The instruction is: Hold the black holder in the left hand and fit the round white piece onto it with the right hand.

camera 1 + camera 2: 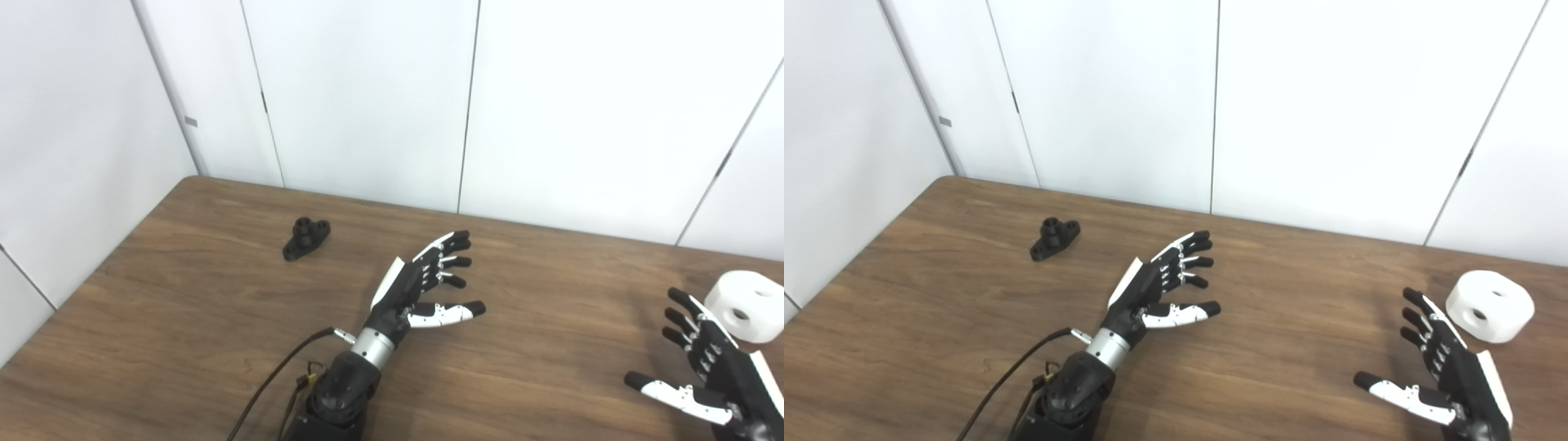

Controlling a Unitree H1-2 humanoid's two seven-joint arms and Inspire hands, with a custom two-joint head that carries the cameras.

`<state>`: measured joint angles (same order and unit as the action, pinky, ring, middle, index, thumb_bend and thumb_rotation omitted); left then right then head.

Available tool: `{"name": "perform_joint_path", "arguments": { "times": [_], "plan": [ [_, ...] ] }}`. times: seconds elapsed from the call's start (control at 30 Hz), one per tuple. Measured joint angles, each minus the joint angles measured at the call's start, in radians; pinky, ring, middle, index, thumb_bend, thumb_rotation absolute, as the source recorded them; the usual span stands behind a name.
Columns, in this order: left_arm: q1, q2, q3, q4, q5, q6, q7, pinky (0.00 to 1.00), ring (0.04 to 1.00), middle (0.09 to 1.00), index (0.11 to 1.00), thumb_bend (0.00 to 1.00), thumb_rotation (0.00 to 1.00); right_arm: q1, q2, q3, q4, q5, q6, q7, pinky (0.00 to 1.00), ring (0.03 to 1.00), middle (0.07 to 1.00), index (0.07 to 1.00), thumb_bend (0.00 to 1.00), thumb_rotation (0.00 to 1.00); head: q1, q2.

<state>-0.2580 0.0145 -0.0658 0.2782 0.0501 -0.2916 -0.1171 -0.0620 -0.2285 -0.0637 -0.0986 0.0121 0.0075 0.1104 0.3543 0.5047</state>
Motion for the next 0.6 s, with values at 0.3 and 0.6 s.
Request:
{"name": "perform_joint_path", "arguments": {
  "times": [0.3, 0.6],
  "plan": [
    [-0.004, -0.004, 0.001, 0.006, 0.0, 0.0, 0.003, 0.66, 0.804, 0.876, 0.877, 0.8, 0.09, 0.0, 0.0, 0.0, -0.003, -0.012, 0.0, -0.001, 0.84, 0.885, 0.955, 0.901, 0.74, 0.0, 0.006, 0.005],
    [-0.002, -0.005, 0.01, -0.008, 0.008, 0.011, 0.033, 0.57, 0.697, 0.783, 0.774, 0.72, 0.0, 0.0, 0.0, -0.001, -0.001, -0.018, -0.003, 0.004, 0.84, 0.886, 0.947, 0.895, 0.73, 0.0, 0.003, 0.006]
  ]
}}
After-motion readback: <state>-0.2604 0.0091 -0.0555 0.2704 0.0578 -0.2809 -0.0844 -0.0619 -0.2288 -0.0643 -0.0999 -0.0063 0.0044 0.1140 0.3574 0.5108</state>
